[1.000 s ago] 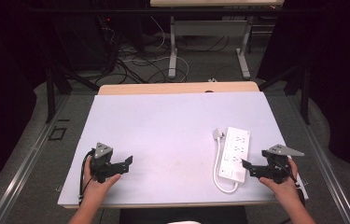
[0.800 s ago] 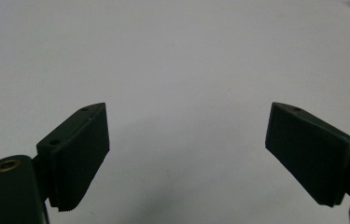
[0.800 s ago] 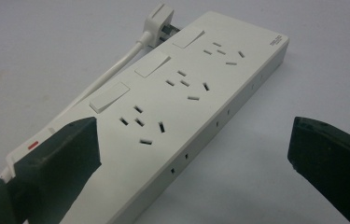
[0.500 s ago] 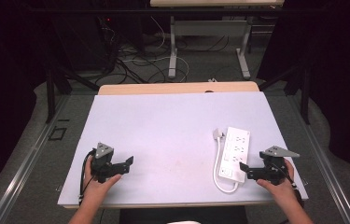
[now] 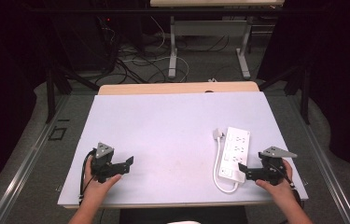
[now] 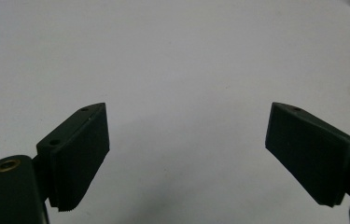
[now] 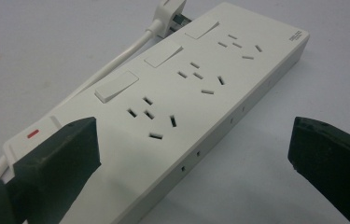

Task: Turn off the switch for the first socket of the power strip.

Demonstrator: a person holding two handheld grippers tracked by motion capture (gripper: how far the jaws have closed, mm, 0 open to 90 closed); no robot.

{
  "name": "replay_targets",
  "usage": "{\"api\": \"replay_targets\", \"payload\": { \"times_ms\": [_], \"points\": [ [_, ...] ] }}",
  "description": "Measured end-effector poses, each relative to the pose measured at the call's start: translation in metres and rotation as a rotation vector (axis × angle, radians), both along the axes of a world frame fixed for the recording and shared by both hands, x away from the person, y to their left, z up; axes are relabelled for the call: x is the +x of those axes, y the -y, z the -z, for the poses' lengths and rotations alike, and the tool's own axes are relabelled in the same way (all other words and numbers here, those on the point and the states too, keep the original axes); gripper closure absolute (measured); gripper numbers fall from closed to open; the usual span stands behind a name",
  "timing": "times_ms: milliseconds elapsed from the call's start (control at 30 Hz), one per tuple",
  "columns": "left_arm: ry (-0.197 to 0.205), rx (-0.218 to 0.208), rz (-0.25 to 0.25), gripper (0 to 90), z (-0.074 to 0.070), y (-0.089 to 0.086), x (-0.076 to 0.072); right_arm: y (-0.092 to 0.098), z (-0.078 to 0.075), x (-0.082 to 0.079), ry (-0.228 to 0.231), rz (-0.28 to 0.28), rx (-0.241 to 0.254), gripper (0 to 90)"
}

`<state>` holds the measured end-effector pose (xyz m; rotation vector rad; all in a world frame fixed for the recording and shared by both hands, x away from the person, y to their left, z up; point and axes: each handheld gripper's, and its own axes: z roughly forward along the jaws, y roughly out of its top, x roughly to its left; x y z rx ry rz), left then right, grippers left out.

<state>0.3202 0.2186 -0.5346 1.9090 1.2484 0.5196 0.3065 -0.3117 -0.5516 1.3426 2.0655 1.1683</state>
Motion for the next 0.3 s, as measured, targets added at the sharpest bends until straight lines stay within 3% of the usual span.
{"api": "replay_targets", "payload": {
  "times_ms": [300],
  "points": [
    [-0.004, -0.006, -0.002, 13.4, 0.0002, 0.0005, 0.0009, -0.0001, 0.0001, -0.0001, -0.004, 0.002, 0.005, 1.8]
  ]
}}
